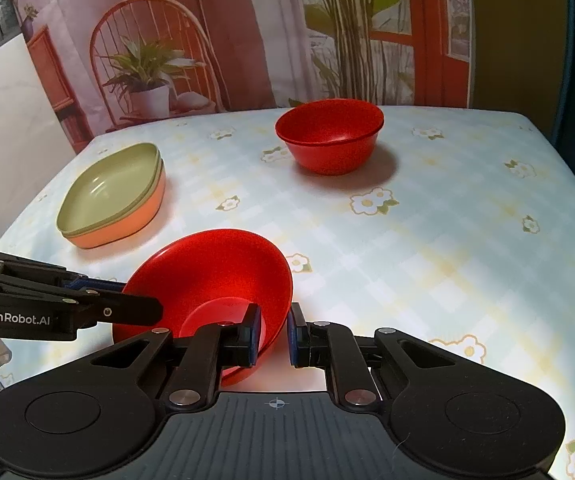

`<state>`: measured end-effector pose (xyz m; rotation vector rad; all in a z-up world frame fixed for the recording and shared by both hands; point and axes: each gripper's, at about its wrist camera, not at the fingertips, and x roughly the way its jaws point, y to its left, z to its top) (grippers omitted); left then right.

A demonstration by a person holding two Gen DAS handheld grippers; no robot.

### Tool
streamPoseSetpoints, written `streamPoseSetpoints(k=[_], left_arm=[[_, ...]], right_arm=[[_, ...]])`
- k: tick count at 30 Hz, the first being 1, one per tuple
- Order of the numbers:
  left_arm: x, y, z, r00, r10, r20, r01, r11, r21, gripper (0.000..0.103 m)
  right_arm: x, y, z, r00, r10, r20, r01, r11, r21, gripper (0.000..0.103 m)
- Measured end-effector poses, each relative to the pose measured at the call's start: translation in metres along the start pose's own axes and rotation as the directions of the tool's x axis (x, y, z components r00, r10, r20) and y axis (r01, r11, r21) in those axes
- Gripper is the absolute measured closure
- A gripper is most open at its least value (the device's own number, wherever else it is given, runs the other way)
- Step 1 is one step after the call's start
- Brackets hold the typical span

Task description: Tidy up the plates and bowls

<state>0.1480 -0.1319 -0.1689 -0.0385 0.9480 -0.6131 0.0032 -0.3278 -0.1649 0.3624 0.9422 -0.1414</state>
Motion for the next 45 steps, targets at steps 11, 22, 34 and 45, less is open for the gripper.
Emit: streamPoseSetpoints(k=[11, 22, 34, 45], left_arm=[[-0.003, 0.0, 0.002, 1.0, -0.004, 0.011, 0.004, 1.0, 0.01, 0.08], [-0.012, -0.007, 0.027, 0.998, 0.014, 0.059, -0.017, 0.998, 0.063, 0.08], [-0.014, -0.01, 0.063, 0.992, 0.032, 0.121, -0.04, 0.997, 0.064, 0.08], [-0.006, -0.004, 0.097, 0.985, 0.04, 0.166, -0.048, 0.998, 0.044, 0.08]], right_arm=[[-0.003, 0.0, 0.004, 1.0, -0.003, 0.015, 0.003, 1.0, 0.0, 0.09], [-0.007, -0.005, 0.028, 0.999, 0.003, 0.053, -0.003, 1.0, -0.002, 0.09], [-0.011, -0.011, 0.083, 0.993, 0.016, 0.115, -0.015, 1.0, -0.01, 0.09], [-0.005, -0.013, 0.127, 0.987, 0.025, 0.159, -0.019, 0.999, -0.039, 0.09]])
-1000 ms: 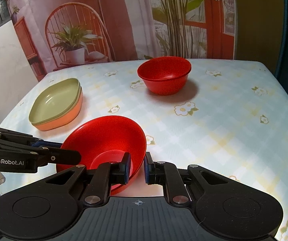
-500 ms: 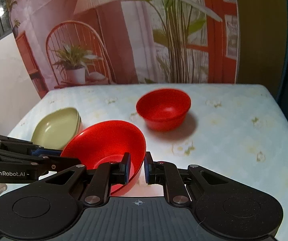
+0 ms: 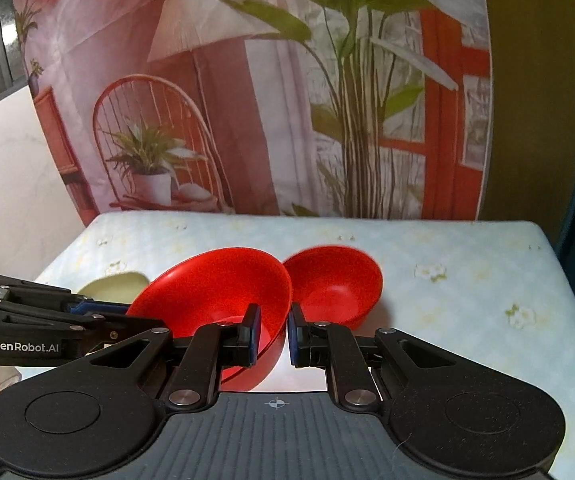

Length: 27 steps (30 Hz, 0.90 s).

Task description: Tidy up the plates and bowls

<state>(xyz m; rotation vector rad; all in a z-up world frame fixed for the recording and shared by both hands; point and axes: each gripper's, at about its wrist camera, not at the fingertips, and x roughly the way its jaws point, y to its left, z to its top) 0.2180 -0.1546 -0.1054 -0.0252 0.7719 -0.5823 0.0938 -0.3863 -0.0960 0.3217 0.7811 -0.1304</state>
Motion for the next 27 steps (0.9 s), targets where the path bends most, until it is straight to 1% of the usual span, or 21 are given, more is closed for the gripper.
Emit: streamPoseSetpoints(k=[5, 13, 19, 27], left_arm=[[0.01, 0.004, 0.013, 1.0, -0.007, 0.017, 0.008, 1.0, -0.018, 0.08], [0.026, 0.004, 0.032, 1.0, -0.004, 0.029, 0.004, 1.0, 0.001, 0.08], [0.043, 0.006, 0.042, 1.0, -0.004, 0.015, 0.004, 1.0, -0.001, 0.08], [0.069, 0.01, 0.051, 1.0, -0.008, -0.025, 0.007, 1.0, -0.011, 0.08]], right_arm=[[0.009, -0.007, 0.016, 1.0, 0.0, 0.012, 0.0, 1.0, -0.003, 0.09], [0.026, -0.02, 0.035, 1.0, -0.007, 0.02, 0.007, 1.0, -0.001, 0.09], [0.042, -0.031, 0.037, 1.0, -0.012, 0.01, 0.012, 1.0, 0.017, 0.09], [0.056, -0.046, 0.038, 1.0, -0.014, 0.0, 0.014, 0.999, 0.043, 0.09]])
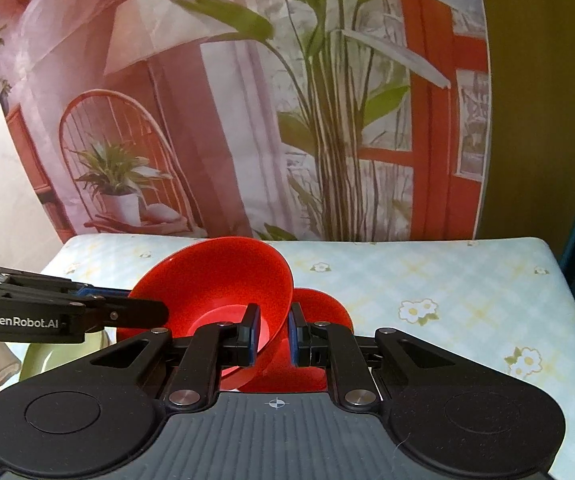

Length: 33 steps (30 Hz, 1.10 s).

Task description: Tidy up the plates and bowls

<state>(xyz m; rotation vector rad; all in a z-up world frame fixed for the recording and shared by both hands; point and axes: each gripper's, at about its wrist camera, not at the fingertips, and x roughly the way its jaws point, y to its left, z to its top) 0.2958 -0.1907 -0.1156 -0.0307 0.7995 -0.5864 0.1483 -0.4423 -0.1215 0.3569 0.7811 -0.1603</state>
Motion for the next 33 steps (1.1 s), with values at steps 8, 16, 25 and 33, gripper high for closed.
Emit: streamPoseSetpoints(k=[8, 16, 25, 33], left_arm=[[0.024, 0.002, 0.006, 1.0, 0.008, -0.022, -0.008, 1.0, -0.003, 0.08], [0.042, -0.003, 0.005, 0.999, 0.022, -0.048, -0.021, 0.999, 0.024, 0.08], [0.052, -0.003, 0.005, 0.997, 0.03, -0.069, -0.027, 0.999, 0.034, 0.08], [0.06, -0.003, 0.004, 0.995, 0.047, -0.088, -0.043, 0.998, 0.042, 0.08]], right_arm=[[0.014, -0.012, 0.001, 1.0, -0.01, -0.006, 0.01, 1.0, 0.012, 0.09], [0.028, -0.026, -0.003, 1.0, -0.022, -0.022, 0.023, 0.999, 0.033, 0.09], [0.038, -0.033, -0.007, 0.999, -0.028, -0.031, 0.03, 0.999, 0.046, 0.09], [0.043, -0.038, -0.011, 0.999, -0.035, -0.035, 0.036, 0.999, 0.041, 0.089]])
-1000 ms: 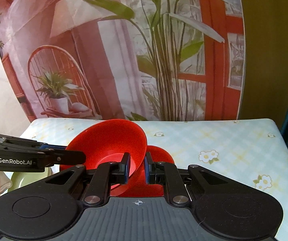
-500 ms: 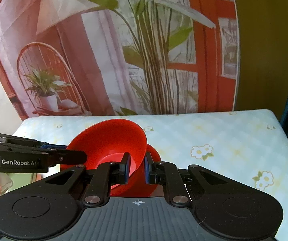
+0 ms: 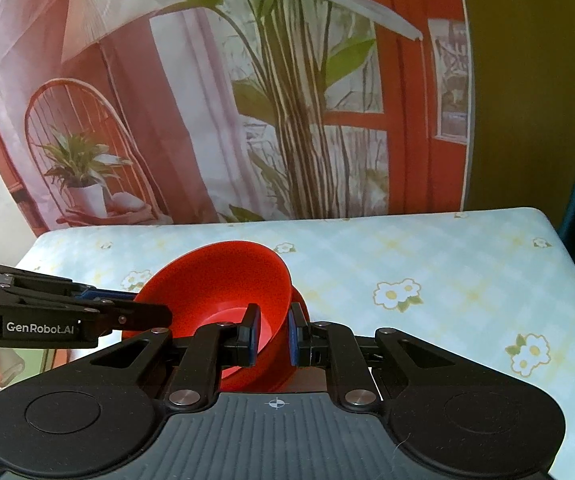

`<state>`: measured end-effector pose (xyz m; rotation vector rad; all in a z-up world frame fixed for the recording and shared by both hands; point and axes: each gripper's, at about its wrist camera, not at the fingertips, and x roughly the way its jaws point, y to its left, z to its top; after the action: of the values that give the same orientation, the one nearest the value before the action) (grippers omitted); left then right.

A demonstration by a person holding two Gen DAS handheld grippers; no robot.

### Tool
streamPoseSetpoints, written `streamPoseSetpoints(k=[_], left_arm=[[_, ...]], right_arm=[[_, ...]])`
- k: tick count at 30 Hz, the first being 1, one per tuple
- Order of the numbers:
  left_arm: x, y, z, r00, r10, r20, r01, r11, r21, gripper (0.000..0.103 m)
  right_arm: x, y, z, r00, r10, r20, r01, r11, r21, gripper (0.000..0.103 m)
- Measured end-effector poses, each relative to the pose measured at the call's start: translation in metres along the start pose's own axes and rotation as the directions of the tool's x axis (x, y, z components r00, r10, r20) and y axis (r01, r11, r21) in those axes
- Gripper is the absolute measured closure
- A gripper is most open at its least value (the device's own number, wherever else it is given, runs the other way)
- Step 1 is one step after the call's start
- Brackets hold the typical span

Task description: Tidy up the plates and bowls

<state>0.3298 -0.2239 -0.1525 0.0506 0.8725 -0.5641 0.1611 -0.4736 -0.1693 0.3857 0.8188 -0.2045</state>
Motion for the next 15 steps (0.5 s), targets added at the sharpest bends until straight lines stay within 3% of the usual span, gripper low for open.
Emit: streamPoseSetpoints(k=[11, 15], left_arm=[[0.0048, -0.0006, -0.001, 1.0, 0.011, -0.015, -0.011, 1.0, 0.01, 0.079], [0.0062, 0.0003, -0.0012, 1.0, 0.019, -0.016, -0.019, 1.0, 0.003, 0.079]], right_arm=[[0.0046, -0.006, -0.004, 1.0, -0.019, -0.003, 0.019, 1.0, -0.009, 0.087], [0.0068, -0.0063, -0.0068, 1.0, -0.019, -0.006, 0.019, 1.0, 0.002, 0.08]])
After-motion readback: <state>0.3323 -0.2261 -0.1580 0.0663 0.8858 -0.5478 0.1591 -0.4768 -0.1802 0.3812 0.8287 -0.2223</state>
